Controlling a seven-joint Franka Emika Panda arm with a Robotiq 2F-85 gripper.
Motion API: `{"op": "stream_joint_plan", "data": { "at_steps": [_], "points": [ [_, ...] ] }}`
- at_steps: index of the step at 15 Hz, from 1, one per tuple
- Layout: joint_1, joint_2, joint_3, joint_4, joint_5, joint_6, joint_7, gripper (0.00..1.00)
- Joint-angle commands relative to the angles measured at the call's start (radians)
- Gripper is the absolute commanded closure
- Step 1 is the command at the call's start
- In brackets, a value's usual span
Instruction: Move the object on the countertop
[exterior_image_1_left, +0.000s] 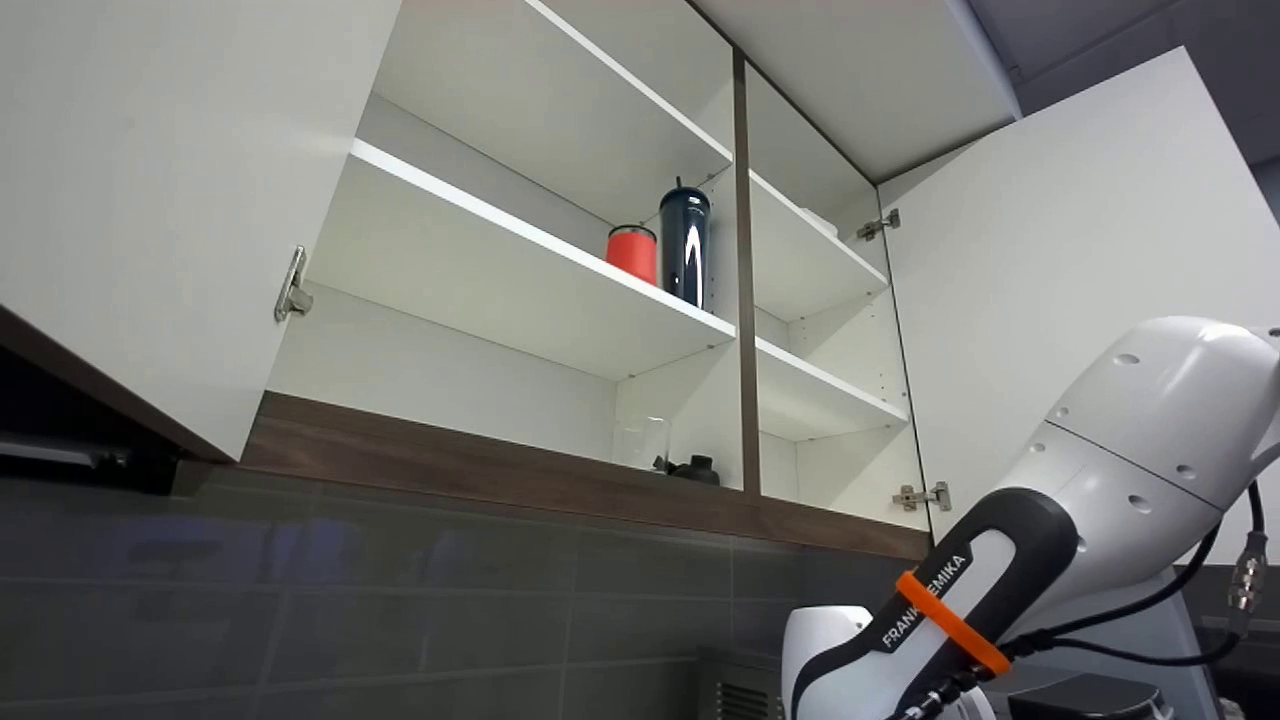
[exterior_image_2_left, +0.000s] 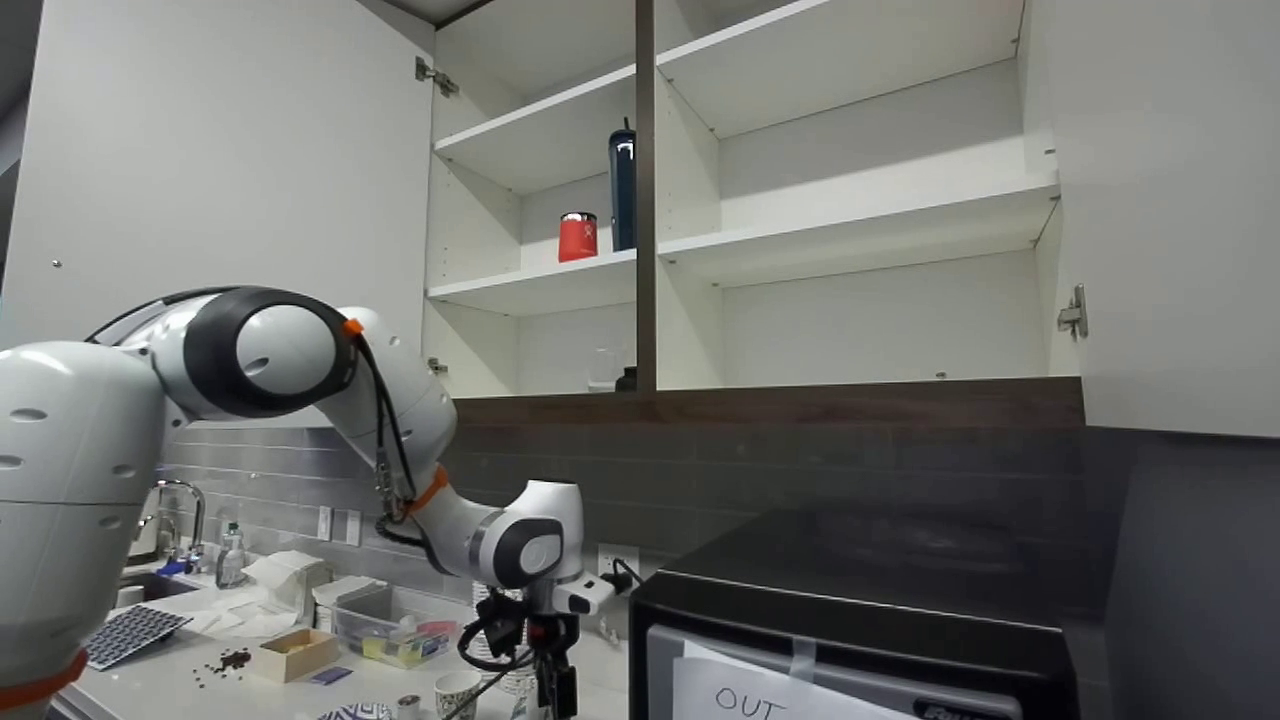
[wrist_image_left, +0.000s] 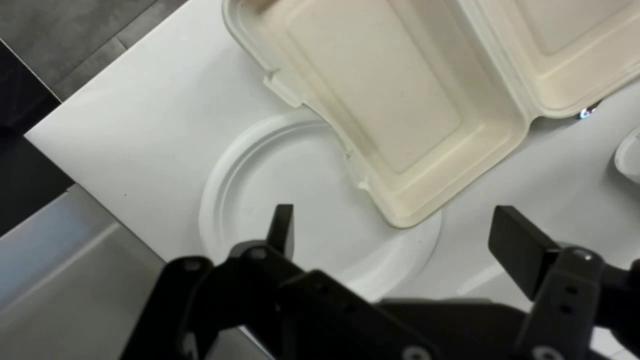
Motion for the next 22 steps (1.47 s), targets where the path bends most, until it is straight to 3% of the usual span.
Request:
{"op": "stream_joint_plan", "data": {
  "at_steps": [1, 8, 14, 22],
  "points": [
    [0.011, 0.044, -0.011, 0.008, 0.006, 0.068, 0.009, 0.00],
    [0.017, 0.097, -0.050, -0.008, 0.049, 0.240, 0.073, 0.00],
    [0.022, 0.126, -0.097, 0.006, 0.035, 0.189, 0.181, 0.00],
    [0.011, 0.189, -0.083, -0.002, 0.138, 0.169, 0.202, 0.00]
  ]
}}
